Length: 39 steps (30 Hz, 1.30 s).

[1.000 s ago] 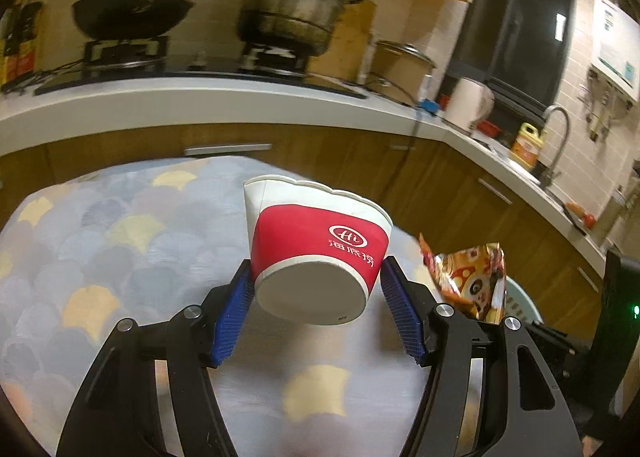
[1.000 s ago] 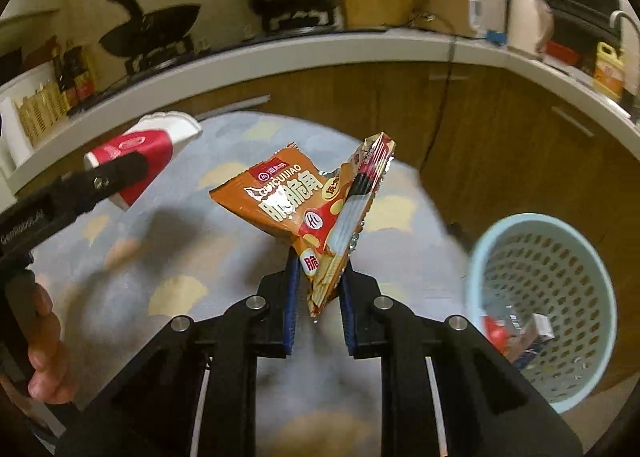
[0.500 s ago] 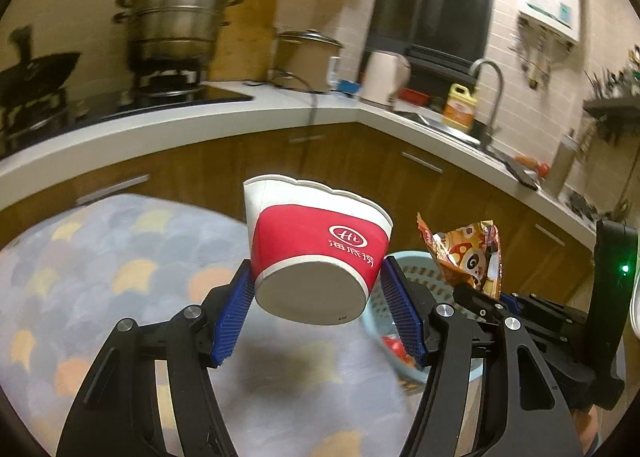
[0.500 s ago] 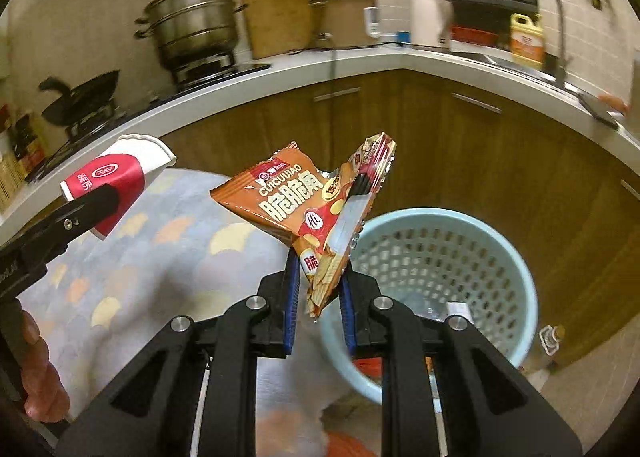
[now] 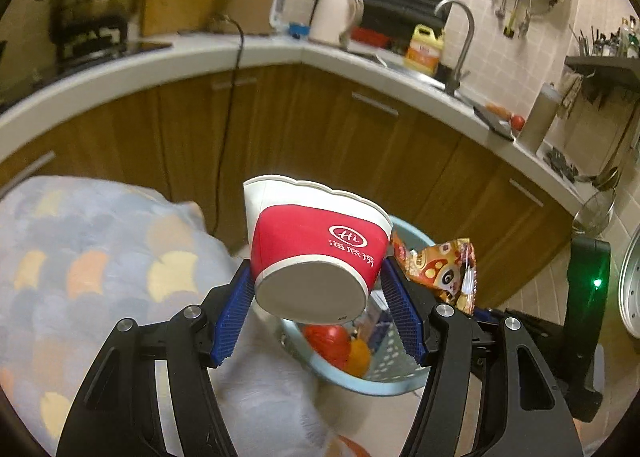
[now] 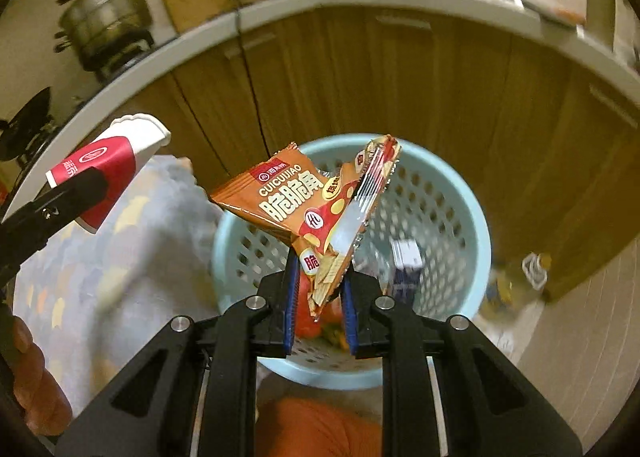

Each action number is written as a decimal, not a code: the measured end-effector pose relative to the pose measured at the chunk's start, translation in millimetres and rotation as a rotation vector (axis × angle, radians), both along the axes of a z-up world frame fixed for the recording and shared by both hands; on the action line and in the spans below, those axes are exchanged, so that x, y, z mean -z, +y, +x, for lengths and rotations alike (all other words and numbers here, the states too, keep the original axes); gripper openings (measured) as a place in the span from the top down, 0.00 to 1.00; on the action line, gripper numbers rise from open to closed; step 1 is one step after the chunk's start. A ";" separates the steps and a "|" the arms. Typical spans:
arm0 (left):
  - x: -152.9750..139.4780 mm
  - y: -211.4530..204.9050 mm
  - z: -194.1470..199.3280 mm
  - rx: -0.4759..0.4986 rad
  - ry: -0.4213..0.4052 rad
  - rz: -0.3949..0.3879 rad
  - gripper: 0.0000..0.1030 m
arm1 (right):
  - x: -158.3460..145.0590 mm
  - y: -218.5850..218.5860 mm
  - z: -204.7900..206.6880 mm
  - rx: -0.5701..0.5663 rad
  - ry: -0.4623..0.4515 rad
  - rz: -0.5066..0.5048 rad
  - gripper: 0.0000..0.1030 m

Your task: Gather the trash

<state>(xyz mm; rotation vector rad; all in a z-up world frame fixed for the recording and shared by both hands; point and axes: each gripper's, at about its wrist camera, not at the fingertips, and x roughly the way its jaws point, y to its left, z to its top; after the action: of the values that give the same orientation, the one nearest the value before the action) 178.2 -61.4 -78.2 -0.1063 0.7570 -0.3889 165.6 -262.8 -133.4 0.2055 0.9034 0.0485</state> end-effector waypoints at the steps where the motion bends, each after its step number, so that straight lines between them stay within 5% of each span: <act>1: 4.3 -4.9 2.8 0.005 0.009 0.006 0.40 | 3.4 -2.6 1.3 0.003 0.012 0.002 0.83; 5: 18.1 -22.9 9.9 0.034 0.037 0.047 0.39 | 12.4 -10.0 7.6 0.009 0.056 0.023 0.78; 7: 26.8 -32.1 12.3 0.039 0.049 0.101 0.35 | 18.3 -14.4 6.9 0.024 0.081 0.042 0.48; 8: 29.2 -34.2 12.5 0.038 0.051 0.122 0.35 | 20.1 -17.2 4.8 0.036 0.080 0.047 0.42; 19: 25.3 -17.6 -5.6 -0.002 -0.001 0.153 0.35 | 5.2 -19.8 -2.4 0.063 0.037 0.033 0.41; 39: -13.2 48.1 -49.4 -0.215 -0.221 0.113 0.22 | -59.8 31.1 -44.3 0.083 -0.258 -0.075 0.39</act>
<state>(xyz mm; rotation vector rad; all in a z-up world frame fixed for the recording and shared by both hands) 128.7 -13.3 -65.1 -0.0370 0.5415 -0.1491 121.3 -231.7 -73.6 0.1627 0.6378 -0.0352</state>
